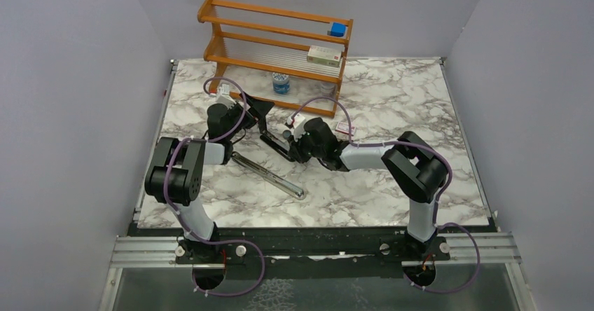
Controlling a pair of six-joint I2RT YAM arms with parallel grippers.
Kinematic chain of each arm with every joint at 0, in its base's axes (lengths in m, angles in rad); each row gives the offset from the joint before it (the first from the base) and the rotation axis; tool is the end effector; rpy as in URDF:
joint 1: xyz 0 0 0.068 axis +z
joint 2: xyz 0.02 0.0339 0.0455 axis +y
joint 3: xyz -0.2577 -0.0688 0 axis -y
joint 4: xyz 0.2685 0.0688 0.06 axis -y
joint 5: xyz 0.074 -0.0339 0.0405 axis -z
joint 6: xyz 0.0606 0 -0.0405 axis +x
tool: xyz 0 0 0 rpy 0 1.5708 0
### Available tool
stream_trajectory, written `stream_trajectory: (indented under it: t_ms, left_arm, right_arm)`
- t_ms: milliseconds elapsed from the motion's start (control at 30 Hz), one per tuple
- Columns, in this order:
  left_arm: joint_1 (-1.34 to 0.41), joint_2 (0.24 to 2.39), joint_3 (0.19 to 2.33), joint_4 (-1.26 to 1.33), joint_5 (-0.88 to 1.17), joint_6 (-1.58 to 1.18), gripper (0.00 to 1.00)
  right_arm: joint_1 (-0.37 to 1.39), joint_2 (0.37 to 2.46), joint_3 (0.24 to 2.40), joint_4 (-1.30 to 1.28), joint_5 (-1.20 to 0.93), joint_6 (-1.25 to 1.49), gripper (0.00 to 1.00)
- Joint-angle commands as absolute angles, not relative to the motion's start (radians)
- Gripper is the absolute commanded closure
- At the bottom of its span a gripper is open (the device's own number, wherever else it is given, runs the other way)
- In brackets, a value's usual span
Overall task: Load the staples into the stapler
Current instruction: Close the stapler at the center of the board.
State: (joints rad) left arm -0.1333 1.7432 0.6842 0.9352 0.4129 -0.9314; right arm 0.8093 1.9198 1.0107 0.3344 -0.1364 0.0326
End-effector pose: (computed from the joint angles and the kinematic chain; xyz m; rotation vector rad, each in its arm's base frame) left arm 0.3700 -0.0741 0.1467 -0.3903 1.7775 -1.1252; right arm 0.2928 0.3191 0.1078 -0.9114 2.0111 0.6278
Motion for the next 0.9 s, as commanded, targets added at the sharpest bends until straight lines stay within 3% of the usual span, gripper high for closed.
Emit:
stream_trajectory:
  t_ms: [0, 367, 533, 767, 867]
  left_arm:
    - [-0.147, 1.707, 0.68, 0.916, 0.439, -0.897, 0.09]
    - [-0.152, 1.6, 0.64, 0.876, 0.457, -0.898, 0.04]
    - [-0.151, 1.547, 0.634, 0.826, 0.442, -0.881, 0.04]
    - [-0.147, 1.509, 0.668, 0.711, 0.42, -0.822, 0.04]
    - [-0.145, 1.507, 0.67, 0.677, 0.409, -0.813, 0.04]
  right_arm:
    - [0.813, 1.964, 1.015, 0.255, -0.175, 0.032, 0.99]
    - [0.813, 1.965, 1.008, 0.269, -0.165, 0.043, 0.99]
    - [0.813, 1.958, 0.998, 0.28, -0.149, 0.039, 0.95]
    - [0.813, 1.914, 0.965, 0.296, -0.116, 0.036, 0.75]
    - [0.813, 1.877, 0.942, 0.306, -0.11, 0.029, 0.6]
